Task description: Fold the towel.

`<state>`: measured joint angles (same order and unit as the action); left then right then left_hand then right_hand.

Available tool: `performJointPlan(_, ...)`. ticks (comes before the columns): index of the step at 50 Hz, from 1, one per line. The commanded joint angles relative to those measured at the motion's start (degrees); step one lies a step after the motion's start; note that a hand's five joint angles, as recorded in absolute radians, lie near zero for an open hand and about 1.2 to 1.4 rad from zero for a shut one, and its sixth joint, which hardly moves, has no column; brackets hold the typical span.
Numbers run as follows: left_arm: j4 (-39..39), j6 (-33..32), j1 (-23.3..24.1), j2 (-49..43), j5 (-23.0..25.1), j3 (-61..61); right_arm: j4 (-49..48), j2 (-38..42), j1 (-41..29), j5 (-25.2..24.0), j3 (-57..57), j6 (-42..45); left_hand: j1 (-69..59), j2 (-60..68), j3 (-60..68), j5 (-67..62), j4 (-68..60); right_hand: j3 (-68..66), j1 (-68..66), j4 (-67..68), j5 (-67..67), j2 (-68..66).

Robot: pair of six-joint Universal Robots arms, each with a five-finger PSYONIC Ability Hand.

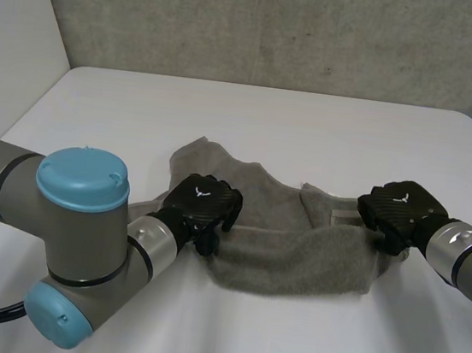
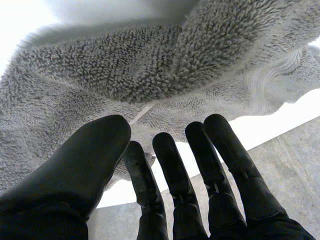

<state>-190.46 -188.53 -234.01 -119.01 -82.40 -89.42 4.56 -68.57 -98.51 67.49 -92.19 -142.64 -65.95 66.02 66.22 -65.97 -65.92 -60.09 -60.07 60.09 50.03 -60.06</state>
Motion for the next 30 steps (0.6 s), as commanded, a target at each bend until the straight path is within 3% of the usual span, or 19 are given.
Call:
performJointPlan(1, 0.0, 0.01, 0.05, 0.09, -0.13, 0.21, 9.74, 0.63, 0.42, -1.13, -0.19, 7.7, 10.49, -10.55, -10.76, 20.5, 10.46, 6.41, 6.39, -6.41, -6.34, 6.37)
performJointPlan(4, 0.08, 0.01, 0.05, 0.18, -0.05, 0.12, 12.49, 0.46, 0.6, -0.95, 0.25, 10.88, 10.99, -11.05, -11.26, 21.0, 10.96, 16.66, 16.64, -16.66, -16.6, 16.63)
performJointPlan(8, 0.35, 0.01, 0.05, 0.8, -0.05, 0.12, 12.23, -0.34, 0.77, -0.78, 1.22, 10.36, 10.99, -11.06, -11.26, 21.01, 10.97, 19.9, 19.88, -19.9, -19.83, 19.86)
performJointPlan(15, 0.44, 0.01, 0.05, 1.59, -0.05, 0.38, 11.79, -3.15, 1.65, -3.14, 7.45, -0.42, 10.99, -11.06, -11.26, 21.01, 10.97, 34.01, 33.99, -34.01, -33.95, 33.98)
performJointPlan(24, 0.35, 0.09, -1.0, 3.34, -0.13, 0.91, 11.79, -2.45, 1.21, -7.37, 13.09, -4.93, 12.51, -12.57, -12.78, 22.52, 12.48, 35.71, 35.69, -35.71, -35.64, 35.67)
performJointPlan(30, 0.44, 0.01, -3.28, 3.61, -0.05, 1.87, 11.79, 4.41, 0.25, -8.6, 19.33, -4.49, 13.84, -13.91, -14.11, 23.85, 13.81, 35.21, 35.19, -35.21, -35.14, 35.17)
